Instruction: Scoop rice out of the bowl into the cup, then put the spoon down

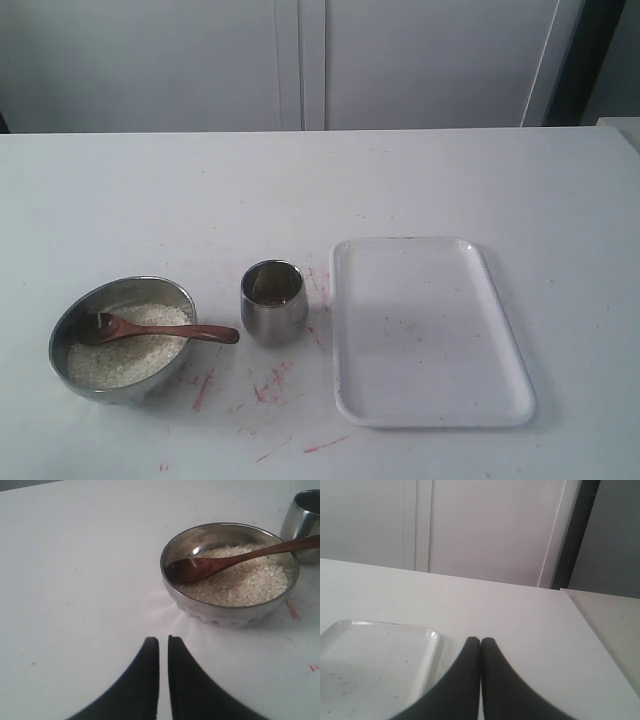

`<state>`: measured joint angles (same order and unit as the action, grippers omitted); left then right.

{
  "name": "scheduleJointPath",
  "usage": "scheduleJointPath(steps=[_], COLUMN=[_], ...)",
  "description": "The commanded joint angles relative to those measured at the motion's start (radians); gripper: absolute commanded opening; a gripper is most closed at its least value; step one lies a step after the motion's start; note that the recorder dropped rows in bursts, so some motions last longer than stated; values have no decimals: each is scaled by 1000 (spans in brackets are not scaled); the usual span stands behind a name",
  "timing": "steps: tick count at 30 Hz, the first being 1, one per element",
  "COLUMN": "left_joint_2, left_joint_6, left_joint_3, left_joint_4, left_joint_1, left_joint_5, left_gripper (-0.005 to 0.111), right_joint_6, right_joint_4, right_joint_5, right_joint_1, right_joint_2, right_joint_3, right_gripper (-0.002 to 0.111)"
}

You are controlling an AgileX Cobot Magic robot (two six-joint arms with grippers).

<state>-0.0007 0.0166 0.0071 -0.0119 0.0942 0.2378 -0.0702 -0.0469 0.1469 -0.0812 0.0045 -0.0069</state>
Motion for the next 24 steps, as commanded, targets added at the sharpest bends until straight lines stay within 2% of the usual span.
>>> scheduleJointPath(steps=[1,4,8,13,16,19,21,24], left_joint_2=[1,1,1,1,1,1,1,1], left_joint_6=[2,2,2,2,2,2,2,2], left_joint_3=[-7,-7,-7,-7,-7,-7,-7,-7], left_joint_4=[-9,-9,-9,-9,-9,-9,-9,-9], left_joint_1=[-2,-2,-2,-2,-2,-2,-2,-2], left_joint_5=[-1,-1,-1,-1,-1,-1,-1,-1], left_gripper=[14,14,14,14,14,14,14,14], right_joint_6=[-6,-6,30,259,484,624,682,716], right_joint_4=[-2,-2,5,5,5,5,5,5], right_joint_5=[-8,-12,-141,-373,-603,-753,-889,-950], right_joint_1=[-8,-8,-8,-8,-8,-8,-8,-8], right_joint_2=[-4,-4,-4,-4,-4,-4,-4,-4], right_joint_3=[7,7,7,7,7,7,7,-12], right_gripper=[0,0,0,0,0,0,0,0])
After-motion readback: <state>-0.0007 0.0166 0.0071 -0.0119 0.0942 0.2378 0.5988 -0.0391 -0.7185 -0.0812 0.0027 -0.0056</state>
